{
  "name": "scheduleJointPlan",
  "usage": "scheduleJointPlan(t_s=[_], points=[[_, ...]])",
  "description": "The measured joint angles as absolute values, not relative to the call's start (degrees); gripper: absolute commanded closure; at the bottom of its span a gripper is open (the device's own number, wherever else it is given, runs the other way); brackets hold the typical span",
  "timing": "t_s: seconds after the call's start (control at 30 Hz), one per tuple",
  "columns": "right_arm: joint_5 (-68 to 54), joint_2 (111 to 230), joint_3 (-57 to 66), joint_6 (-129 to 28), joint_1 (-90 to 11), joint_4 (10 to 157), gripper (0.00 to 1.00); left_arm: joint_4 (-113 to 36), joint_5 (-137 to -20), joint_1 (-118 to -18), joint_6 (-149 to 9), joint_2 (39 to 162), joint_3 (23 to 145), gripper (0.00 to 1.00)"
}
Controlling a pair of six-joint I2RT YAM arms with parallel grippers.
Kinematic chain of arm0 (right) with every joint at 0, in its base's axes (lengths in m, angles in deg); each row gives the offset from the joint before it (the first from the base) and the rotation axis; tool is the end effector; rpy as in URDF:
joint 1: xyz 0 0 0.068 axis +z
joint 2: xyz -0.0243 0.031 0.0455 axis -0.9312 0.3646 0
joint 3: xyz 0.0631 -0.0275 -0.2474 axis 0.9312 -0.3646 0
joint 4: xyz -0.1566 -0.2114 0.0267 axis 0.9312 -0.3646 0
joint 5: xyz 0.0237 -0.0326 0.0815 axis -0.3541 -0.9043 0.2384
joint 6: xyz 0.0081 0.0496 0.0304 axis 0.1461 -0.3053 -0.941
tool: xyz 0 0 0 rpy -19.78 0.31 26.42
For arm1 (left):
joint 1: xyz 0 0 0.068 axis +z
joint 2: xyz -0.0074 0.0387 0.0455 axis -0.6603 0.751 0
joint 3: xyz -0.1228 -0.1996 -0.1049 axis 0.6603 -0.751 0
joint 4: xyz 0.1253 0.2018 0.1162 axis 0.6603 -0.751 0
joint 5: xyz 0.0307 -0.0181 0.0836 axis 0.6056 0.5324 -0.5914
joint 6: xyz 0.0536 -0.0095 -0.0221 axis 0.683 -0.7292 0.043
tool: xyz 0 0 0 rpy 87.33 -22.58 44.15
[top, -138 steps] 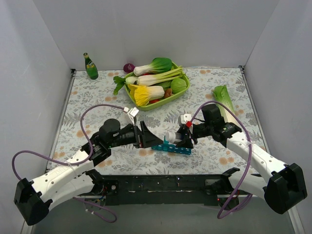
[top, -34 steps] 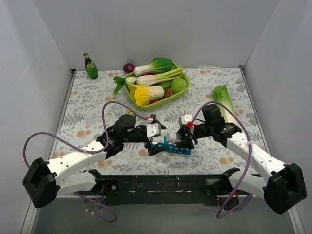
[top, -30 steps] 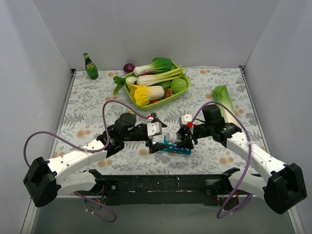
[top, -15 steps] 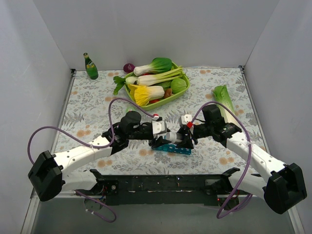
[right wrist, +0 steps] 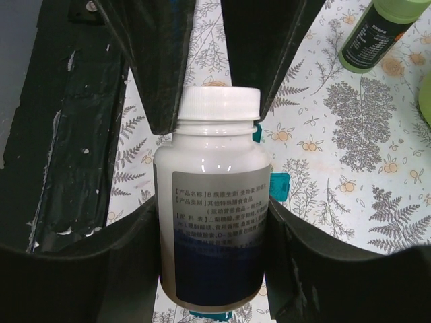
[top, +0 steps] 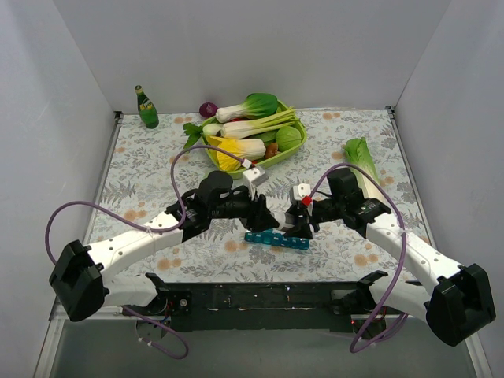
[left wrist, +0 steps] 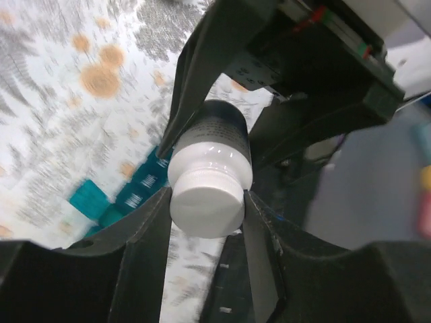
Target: Sort the pills into containers
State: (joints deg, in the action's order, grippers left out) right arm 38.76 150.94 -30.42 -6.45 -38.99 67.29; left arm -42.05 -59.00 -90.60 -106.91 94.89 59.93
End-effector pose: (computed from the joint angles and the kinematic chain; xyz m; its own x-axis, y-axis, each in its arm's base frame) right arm 0.1866 0.1452 0.2372 0.0903 -0.3688 -0.9251 -0.9958 -0.0176 -0.0902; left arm 0.1741 -0.2328 0.2665 -0.8788 0.0144 -0.4770 0.4442 0.3898 -0.8067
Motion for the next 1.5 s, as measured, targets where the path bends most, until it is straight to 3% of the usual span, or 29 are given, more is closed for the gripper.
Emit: scheduleJointPlan(t_s=[0.33,0.5,0.67,0.73,0.83,0.87,1.07,1.27,1.3,1.5], points=[[35.9,150.9,-30.6,-6.7,-38.8,67.7,0.89,-40.9,-57.2,-83.0,-160.2,90.0,52.8,1.0],[35.0,150.9,-30.6,-6.7,-38.9,67.7,0.89,-44.1,-58.2,-83.1,-167.5,88.8,54.6,1.0],[35.2,150.2,-31.6,-7.8,-40.5,68.1,0.89,-54.6,-66.3,-83.1,-158.0,84.8,58.6,0.99],[35.2,149.7,-31.8,-8.4,-41.7,68.1,0.89,-59.1,-71.9,-83.0,-155.8,81.4,56.3,0.85],[35.3,149.4,-31.8,-9.2,-43.1,68.5,0.89,-63.9,-77.8,-82.7,-155.8,76.9,49.3,0.8],[35.3,149.2,-31.8,-9.5,-43.5,68.7,0.89,-65.8,-79.8,-82.6,-156.1,76.0,46.9,0.69],[34.3,149.0,-30.7,-12.3,-46.3,69.4,0.88,-70.5,-88.3,-77.6,-155.9,76.5,41.1,0.66],[26.0,150.0,-19.0,-19.5,-47.9,70.2,0.88,-68.1,-90.7,-71.2,-153.8,83.9,41.0,0.33],[24.9,150.4,-16.4,-20.6,-48.2,71.0,0.88,-68.1,-90.7,-70.5,-153.6,84.7,41.0,0.22],[24.2,147.6,-11.8,-29.8,-53.2,82.7,0.82,-68.9,-91.4,-69.2,-153.5,84.1,41.0,0.15]])
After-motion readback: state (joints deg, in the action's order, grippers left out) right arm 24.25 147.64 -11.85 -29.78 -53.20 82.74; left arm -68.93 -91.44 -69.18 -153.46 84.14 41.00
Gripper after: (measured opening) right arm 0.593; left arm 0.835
